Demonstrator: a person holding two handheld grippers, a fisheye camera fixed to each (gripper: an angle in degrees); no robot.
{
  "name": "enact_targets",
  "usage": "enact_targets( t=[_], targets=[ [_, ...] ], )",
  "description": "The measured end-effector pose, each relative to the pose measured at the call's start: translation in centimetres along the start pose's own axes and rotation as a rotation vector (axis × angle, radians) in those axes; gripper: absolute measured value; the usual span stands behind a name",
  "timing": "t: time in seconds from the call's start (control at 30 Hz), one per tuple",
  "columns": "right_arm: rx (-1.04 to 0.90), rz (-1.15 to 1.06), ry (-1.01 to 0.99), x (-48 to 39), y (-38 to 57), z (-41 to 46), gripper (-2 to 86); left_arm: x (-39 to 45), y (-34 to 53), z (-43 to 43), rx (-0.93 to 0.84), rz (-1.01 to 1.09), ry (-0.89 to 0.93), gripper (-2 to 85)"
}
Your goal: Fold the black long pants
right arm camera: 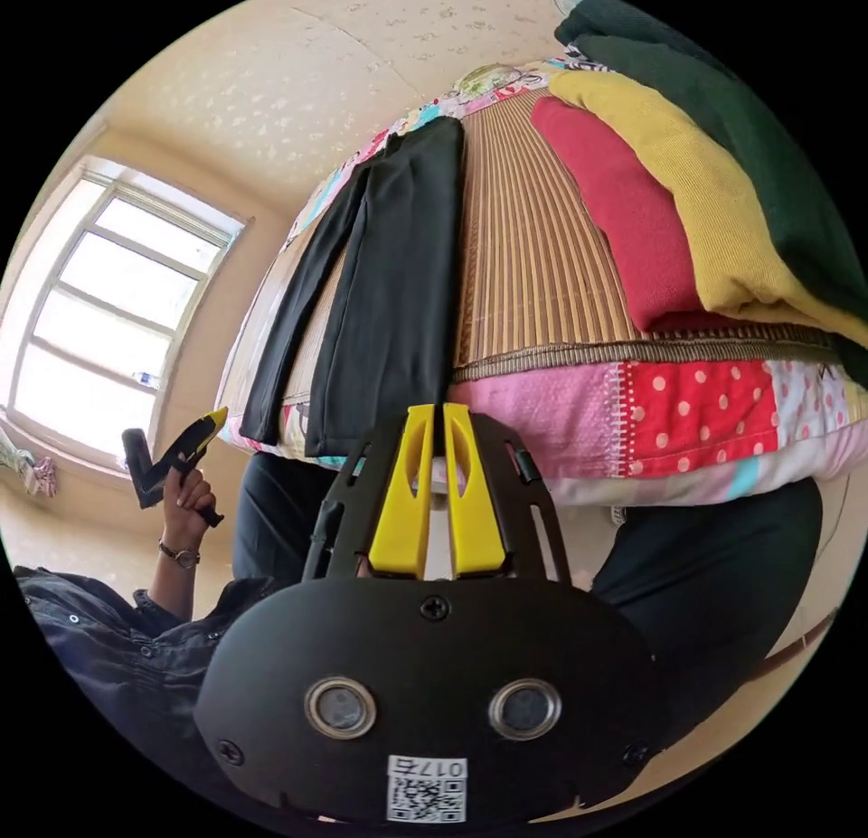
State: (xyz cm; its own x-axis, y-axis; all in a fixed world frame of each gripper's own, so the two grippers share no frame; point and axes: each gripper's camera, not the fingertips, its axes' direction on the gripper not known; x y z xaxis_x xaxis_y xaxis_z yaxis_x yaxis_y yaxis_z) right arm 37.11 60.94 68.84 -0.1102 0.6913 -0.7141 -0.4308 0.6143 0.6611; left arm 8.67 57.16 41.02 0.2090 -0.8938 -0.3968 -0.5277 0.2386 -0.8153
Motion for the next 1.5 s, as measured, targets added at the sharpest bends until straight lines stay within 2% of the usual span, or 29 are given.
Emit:
enact_targets(
  t=[0.1,0.2,0.33,0.4,0.5,0.63,0.7,0.8,0.87,0.93,1.0,1.1,1.2,1.4,1.5],
  targets=[
    [0.094,-0.117,0.047,-3.5,0.6,-3.7,2.7,3.8,-2.4,1.0,-0.063,0.060,0.142,3.3],
    [0.143,-0.287,0.027,-8.0,0.6,-6.5,2.4,8.0,-5.9,2.7,-0.173,0.141,0.185,6.0],
    [0.113,-0.490,0.036,-12.8,0.2,-7.4,2.3,10.4,-11.0,5.9,-0.314,0.144,0.299,10.4],
    [0.111,-0.623,0.092,-15.7,0.4,-7.3,2.3,10.5,-12.5,7.6,-0.390,0.125,0.265,11.2],
    [0.067,-0.679,0.020,-16.5,-0.1,-6.9,2.3,9.4,-13.4,8.9,-0.451,0.082,0.181,6.4],
    [-0.020,-0.800,-0.034,-16.0,-1.8,-7.0,2.8,7.1,-12.9,7.2,-0.397,0.063,0.210,2.5],
    [-0.041,-0.876,-0.181,-15.0,-4.9,-9.4,4.2,5.8,-12.6,6.0,-0.360,0.046,0.229,1.7],
    [0.113,-0.702,-0.313,-11.4,-13.8,-12.9,7.2,3.2,-12.3,4.4,-0.321,0.001,0.280,0.8],
    [0.176,-0.561,-0.300,-8.4,-21.0,-12.6,8.2,1.8,-12.2,4.2,-0.317,-0.027,0.322,0.5],
    [0.151,-0.421,-0.314,-4.4,-29.3,-9.8,10.7,0.4,-12.0,4.3,-0.310,-0.048,0.366,0.4],
    [0.056,-0.147,-0.407,2.9,-39.7,-3.2,12.9,-0.5,-11.7,4.1,-0.299,-0.054,0.386,0.3],
    [0.023,0.037,-0.367,8.9,-48.3,4.2,13.5,-1.8,-10.9,3.7,-0.277,-0.060,0.418,0.3],
    [0.081,0.214,-0.354,13.3,-54.0,8.2,13.3,-2.6,-10.4,3.4,-0.270,-0.065,0.453,0.4],
    [0.238,0.345,-0.433,16.9,-61.3,13.8,11.0,-1.4,-10.8,3.5,-0.305,0.064,0.411,0.6],
    [0.210,0.351,-0.410,16.6,-64.4,16.9,9.0,-1.8,-10.6,2.9,-0.294,0.088,0.421,0.7]
  ],
)
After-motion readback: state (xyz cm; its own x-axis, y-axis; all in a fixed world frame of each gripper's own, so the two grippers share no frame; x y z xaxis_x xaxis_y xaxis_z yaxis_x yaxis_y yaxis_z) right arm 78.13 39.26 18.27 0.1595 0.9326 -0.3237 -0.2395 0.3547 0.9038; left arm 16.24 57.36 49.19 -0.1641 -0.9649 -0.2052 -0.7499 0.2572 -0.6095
